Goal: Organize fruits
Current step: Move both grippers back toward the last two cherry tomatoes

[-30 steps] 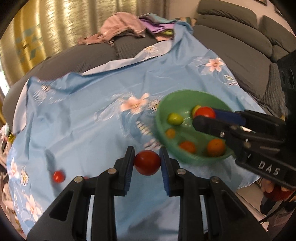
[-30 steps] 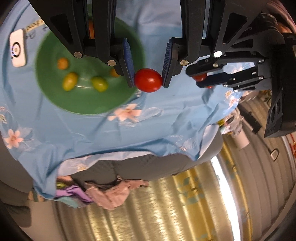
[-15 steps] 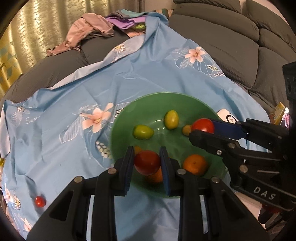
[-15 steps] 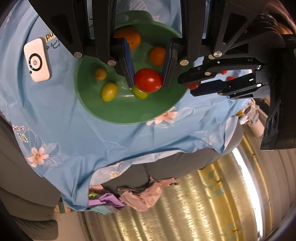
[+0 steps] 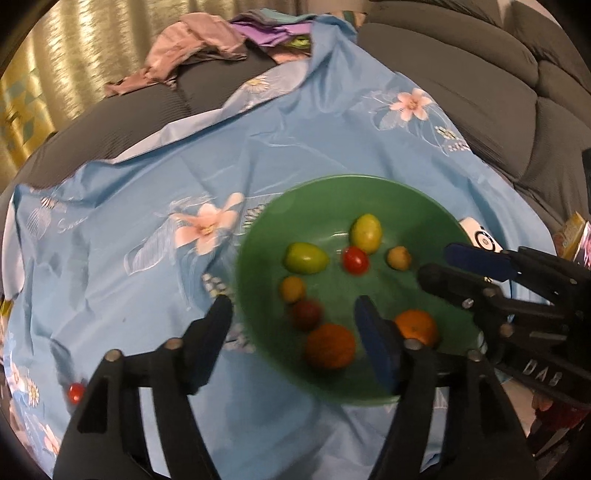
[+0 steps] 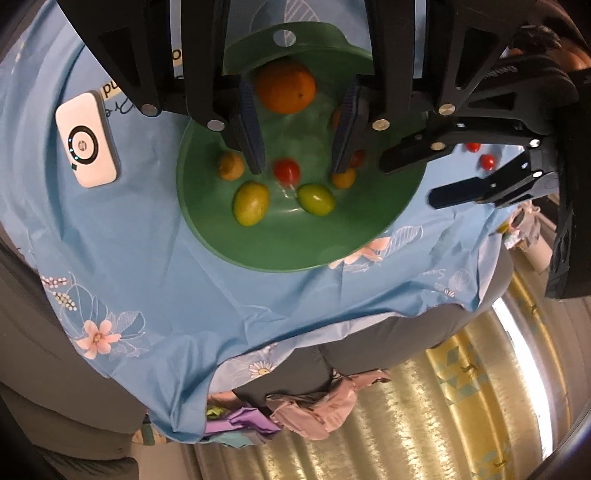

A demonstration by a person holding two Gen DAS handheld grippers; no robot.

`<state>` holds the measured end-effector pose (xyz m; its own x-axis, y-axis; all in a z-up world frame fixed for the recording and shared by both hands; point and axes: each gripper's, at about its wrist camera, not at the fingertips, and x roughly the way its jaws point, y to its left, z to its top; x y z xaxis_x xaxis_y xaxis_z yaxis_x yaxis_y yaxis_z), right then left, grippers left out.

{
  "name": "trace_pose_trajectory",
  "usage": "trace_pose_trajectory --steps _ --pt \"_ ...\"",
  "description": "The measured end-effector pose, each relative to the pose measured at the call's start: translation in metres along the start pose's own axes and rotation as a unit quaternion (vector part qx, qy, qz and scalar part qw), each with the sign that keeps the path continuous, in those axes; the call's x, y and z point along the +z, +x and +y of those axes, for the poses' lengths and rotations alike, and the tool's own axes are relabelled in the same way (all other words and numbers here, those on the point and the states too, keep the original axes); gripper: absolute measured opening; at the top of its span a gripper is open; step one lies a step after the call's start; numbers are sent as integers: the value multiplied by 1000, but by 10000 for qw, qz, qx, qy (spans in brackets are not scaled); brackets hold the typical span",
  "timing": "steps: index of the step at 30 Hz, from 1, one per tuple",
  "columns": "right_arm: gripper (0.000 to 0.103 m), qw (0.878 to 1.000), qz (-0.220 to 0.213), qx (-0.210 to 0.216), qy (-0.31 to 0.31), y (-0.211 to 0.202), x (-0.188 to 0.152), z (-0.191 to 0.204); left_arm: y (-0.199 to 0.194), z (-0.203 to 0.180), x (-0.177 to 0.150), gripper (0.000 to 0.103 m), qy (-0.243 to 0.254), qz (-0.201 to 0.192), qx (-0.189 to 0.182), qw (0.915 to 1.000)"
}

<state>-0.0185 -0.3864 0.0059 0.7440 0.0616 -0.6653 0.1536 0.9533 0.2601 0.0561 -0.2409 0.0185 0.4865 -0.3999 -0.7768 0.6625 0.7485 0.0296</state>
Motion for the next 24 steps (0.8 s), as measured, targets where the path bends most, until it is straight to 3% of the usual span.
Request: trace_pose_trajectory --steps 7,17,24 --pt "38 9989 -178 418 -85 -11 -2 13 -28 63 -39 77 -742 14 422 9963" --pt "38 9914 109 1091 -714 -6 -21 82 -40 140 -127 77 -1803 542 1105 9759" --pt "38 9790 323 1550 -1288 4 -35 127 -46 161 -157 77 -2195 678 1220 9656"
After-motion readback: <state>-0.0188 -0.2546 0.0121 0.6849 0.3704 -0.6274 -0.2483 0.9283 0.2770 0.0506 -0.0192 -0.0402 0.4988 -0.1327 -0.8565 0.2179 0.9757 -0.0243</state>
